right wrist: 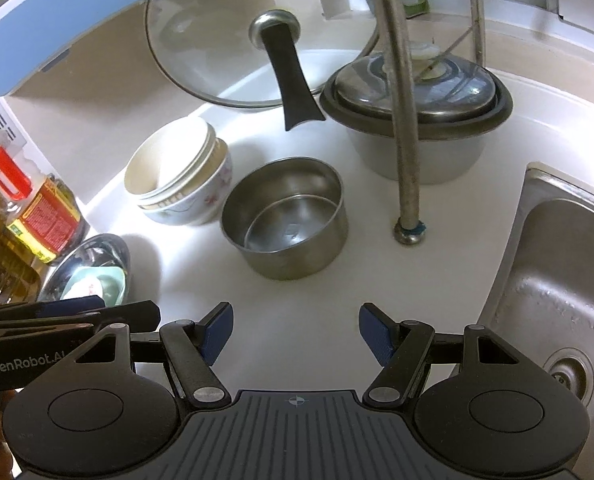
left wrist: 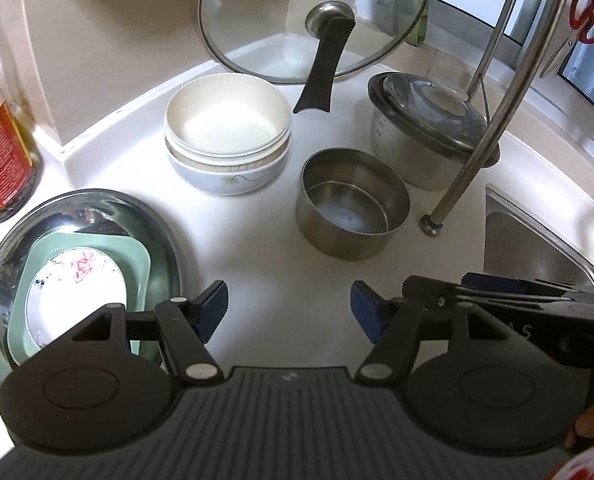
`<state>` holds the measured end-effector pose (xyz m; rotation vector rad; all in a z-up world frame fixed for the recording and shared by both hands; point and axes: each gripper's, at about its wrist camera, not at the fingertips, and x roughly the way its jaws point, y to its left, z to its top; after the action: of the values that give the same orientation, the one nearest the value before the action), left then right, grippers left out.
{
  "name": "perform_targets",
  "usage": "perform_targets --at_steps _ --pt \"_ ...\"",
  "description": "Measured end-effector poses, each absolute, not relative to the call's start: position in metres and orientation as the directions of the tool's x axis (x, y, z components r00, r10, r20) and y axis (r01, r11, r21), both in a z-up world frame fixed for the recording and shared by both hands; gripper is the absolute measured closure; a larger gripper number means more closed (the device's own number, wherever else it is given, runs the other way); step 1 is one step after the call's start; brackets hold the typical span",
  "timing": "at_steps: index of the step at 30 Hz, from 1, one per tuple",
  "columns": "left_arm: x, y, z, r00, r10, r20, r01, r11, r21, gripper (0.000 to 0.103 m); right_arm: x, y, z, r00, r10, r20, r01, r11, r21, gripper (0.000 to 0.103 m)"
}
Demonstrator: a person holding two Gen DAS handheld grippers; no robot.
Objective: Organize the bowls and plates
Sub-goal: 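Withdraw the right gripper from the stacked bowls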
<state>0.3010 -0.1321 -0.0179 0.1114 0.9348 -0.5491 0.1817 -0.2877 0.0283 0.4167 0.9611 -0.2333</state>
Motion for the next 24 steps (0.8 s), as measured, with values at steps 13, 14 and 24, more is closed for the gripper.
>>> perform_targets --at_steps 13,14,24 --pt "0.324 -0.154 -0.029 0.458 -0.41 -0.788 0.514 0.846 -0.142 0.043 0.197 -0.304 0.022 0.594 -0.064 -0.802 0.426 0.871 0.246 0.034" --pt "0.326 -0.155 -0.03 0.457 -0.411 -0.789 0.515 0.845 -0.142 0.043 0.198 -0.305 0.021 0.596 -0.068 -0.8 0.428 0.87 0.245 0.034" --pt "0.345 -0.167 -0.038 0.442 -0.429 -0.787 0.533 0.832 -0.154 0.045 0.215 -0.314 0.012 0.596 -0.075 -0.8 0.445 0.859 0.251 0.045"
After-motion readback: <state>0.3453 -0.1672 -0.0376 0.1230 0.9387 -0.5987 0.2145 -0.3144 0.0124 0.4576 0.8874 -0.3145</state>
